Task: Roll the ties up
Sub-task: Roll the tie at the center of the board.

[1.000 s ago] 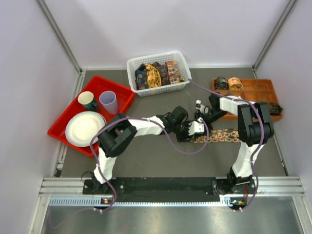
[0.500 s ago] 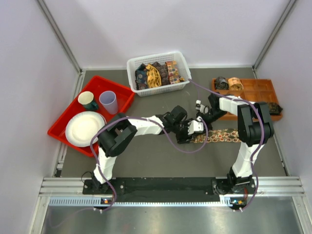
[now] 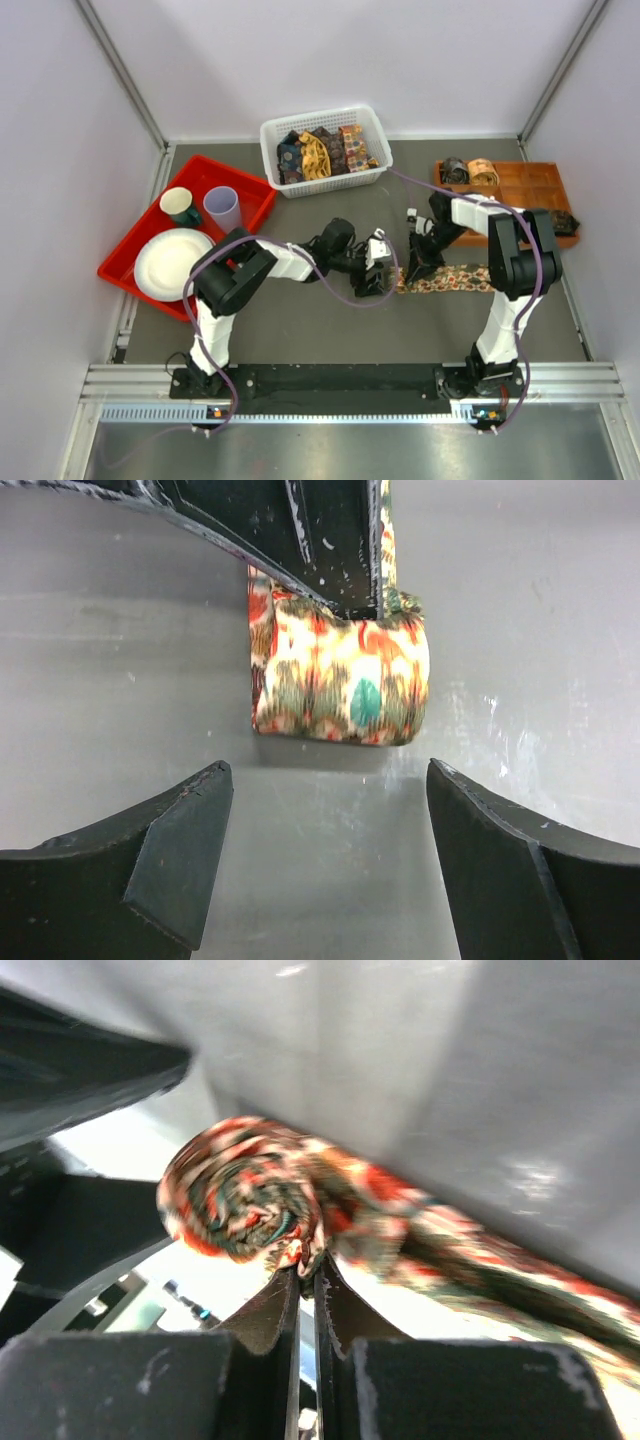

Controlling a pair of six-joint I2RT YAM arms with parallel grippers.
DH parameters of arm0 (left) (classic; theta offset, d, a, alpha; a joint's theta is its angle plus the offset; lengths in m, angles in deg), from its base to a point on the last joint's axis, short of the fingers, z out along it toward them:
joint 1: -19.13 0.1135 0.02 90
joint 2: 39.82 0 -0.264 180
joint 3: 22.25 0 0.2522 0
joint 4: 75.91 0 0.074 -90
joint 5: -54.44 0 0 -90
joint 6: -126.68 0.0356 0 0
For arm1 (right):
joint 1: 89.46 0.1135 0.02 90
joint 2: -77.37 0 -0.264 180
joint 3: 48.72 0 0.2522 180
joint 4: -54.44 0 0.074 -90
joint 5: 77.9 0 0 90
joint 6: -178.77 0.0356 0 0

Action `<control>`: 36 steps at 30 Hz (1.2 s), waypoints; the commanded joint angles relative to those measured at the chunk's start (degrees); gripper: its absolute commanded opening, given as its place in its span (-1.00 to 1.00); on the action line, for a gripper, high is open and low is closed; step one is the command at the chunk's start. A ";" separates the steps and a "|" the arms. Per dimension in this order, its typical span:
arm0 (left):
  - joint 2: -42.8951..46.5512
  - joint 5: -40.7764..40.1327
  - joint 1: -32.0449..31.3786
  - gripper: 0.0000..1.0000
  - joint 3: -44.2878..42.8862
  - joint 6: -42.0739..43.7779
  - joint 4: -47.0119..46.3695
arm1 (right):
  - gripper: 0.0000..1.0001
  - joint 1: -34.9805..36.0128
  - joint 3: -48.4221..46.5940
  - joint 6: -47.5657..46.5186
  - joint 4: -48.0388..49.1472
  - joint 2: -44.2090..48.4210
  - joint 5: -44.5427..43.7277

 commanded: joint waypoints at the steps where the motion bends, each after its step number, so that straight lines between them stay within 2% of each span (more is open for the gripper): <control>1: -3.88 3.21 -0.23 0.64 1.17 -4.58 -7.52 | -1.00 0.06 -1.35 -1.65 6.91 -2.70 -14.05; 7: -7.40 4.62 -1.37 0.63 -0.06 -6.08 -16.49 | -1.00 0.68 -2.23 -1.03 7.17 -3.84 -15.54; 16: -11.18 3.13 -3.39 0.60 -2.87 -8.71 -21.50 | -1.00 1.73 -3.29 -0.33 6.91 -4.37 -17.30; 20: -13.12 1.98 -4.01 0.45 -4.97 -10.99 -21.24 | -1.00 2.26 -3.73 -0.33 6.65 -4.63 -17.57; 23: -13.82 1.54 -4.01 0.23 -6.03 -11.97 -19.23 | -1.00 2.17 -3.82 -0.41 6.74 -4.54 -17.22; 24: -13.74 0.85 -4.10 0.09 -6.12 -11.79 -18.18 | -1.00 2.26 -3.99 -0.50 6.82 -4.54 -16.87; 27: -12.17 -2.57 -4.36 -0.15 -7.35 -8.81 -8.87 | -1.00 2.26 -4.69 -1.03 6.56 -4.72 -13.62; 30: -9.27 -6.26 -4.36 -0.29 -7.79 -4.24 4.73 | -1.00 2.35 -6.01 -1.12 5.60 -4.72 -9.84; 32: -7.86 -9.60 -4.10 -0.36 -7.97 -1.34 14.55 | -0.85 2.09 -7.32 -1.47 4.55 -4.54 -7.13; 36: -4.25 -12.86 -4.01 -0.39 -7.01 2.45 26.02 | -0.56 0.42 -9.44 -2.35 1.47 -2.35 -2.55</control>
